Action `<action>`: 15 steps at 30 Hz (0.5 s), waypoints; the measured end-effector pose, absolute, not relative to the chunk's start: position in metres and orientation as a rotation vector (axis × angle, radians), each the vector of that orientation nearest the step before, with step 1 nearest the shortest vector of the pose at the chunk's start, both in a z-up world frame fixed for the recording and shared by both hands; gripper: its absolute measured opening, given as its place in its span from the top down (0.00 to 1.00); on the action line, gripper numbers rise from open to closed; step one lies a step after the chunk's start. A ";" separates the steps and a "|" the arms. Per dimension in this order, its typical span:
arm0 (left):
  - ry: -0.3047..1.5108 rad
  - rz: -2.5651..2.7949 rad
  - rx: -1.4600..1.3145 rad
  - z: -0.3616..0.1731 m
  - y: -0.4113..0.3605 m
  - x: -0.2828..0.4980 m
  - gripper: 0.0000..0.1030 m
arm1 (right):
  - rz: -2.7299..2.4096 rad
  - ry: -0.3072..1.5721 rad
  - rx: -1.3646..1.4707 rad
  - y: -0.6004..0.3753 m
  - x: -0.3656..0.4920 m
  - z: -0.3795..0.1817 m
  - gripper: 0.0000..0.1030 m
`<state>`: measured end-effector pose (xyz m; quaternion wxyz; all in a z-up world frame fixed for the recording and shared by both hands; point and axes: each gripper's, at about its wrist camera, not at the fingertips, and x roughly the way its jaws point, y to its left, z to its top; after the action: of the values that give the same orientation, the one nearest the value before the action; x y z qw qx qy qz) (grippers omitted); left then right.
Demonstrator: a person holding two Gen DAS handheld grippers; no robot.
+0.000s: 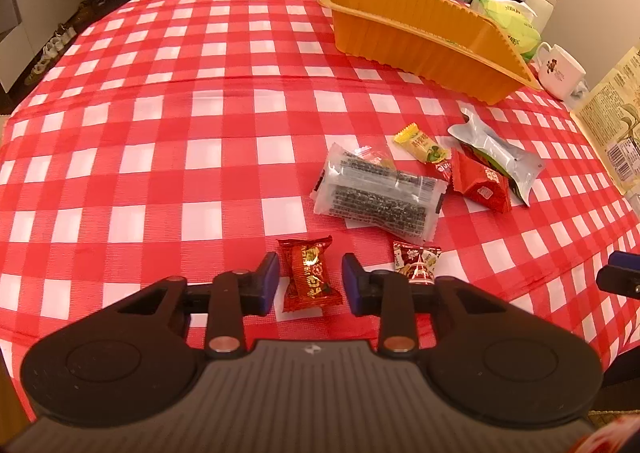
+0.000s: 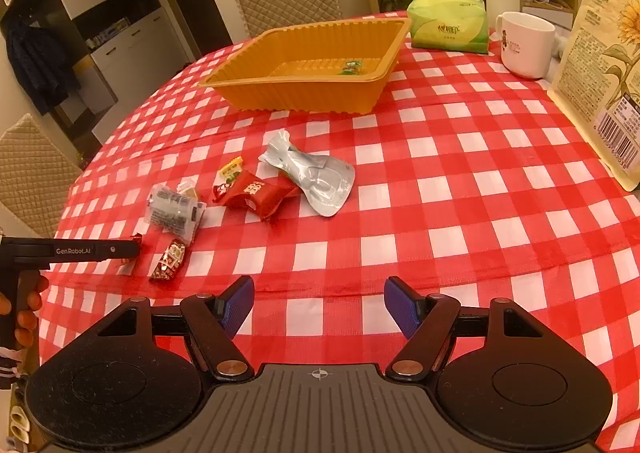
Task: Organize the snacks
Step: 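Grasp the small red candy with the left gripper while the right grasps the silver-white pouch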
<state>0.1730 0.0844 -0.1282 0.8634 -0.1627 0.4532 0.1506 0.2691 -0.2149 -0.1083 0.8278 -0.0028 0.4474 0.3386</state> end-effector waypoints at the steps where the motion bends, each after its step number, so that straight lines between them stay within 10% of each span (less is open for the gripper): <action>1: 0.954 0.315 -0.340 -0.129 0.085 0.174 0.75 | 0.718 0.949 -0.006 -0.214 0.270 -0.109 0.30; 15: 0.947 0.328 -0.350 -0.126 0.095 0.166 0.82 | 0.785 0.888 -0.082 -0.191 0.295 -0.111 0.30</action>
<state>0.1662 0.0952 -0.1263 0.8625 -0.1669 0.4515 0.1563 0.2946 -0.1915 -0.1106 0.8287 -0.0388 0.4183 0.3700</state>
